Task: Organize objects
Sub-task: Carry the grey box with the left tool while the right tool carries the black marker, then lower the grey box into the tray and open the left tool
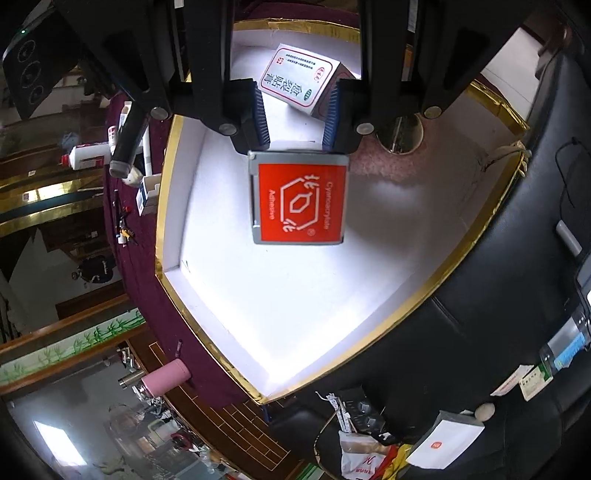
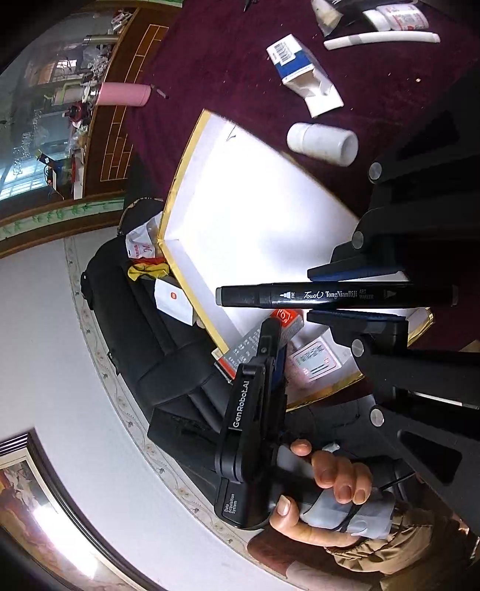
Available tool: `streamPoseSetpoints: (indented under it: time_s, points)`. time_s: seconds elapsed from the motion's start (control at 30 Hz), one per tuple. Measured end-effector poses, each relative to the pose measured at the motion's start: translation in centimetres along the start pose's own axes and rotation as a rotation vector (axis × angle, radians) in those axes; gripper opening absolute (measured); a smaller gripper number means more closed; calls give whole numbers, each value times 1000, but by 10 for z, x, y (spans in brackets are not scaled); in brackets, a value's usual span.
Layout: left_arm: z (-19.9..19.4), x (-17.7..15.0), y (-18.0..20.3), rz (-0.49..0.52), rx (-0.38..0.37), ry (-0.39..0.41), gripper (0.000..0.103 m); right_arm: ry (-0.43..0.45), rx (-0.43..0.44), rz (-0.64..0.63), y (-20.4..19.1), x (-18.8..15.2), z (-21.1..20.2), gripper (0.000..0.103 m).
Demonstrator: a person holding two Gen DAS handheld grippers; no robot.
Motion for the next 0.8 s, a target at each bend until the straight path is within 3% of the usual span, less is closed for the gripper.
streamPoseSetpoints:
  time_s: [0.43,0.6,0.67,0.73,0.8]
  points:
    - [6,6,-5,-33,-19,-59,27,-49,36,54,0,-1,34,17]
    - [14,8,1,-57,-67,-90,27,-54,28,79,4,-3,41,17]
    - [11,9,2,-66,-68,-90,31,-57,26,85,6,-3,43,17]
    - [6,9,0,-70,-70,-85,44,-58,23,85,6,-4,44,17]
    - [2,9,-2,-80,-69,-78,50,-58,23,87,7,-3,45,17]
Point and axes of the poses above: each gripper's, at about its wrist camera, not at the fingertips, and z roughly the way its jaws point, y to its right, x to its top, the point moved 10 cm from there along z, roughly the way its jaws point, and after that the axes turned 2 degrees about -y, right-handed, at the moved point
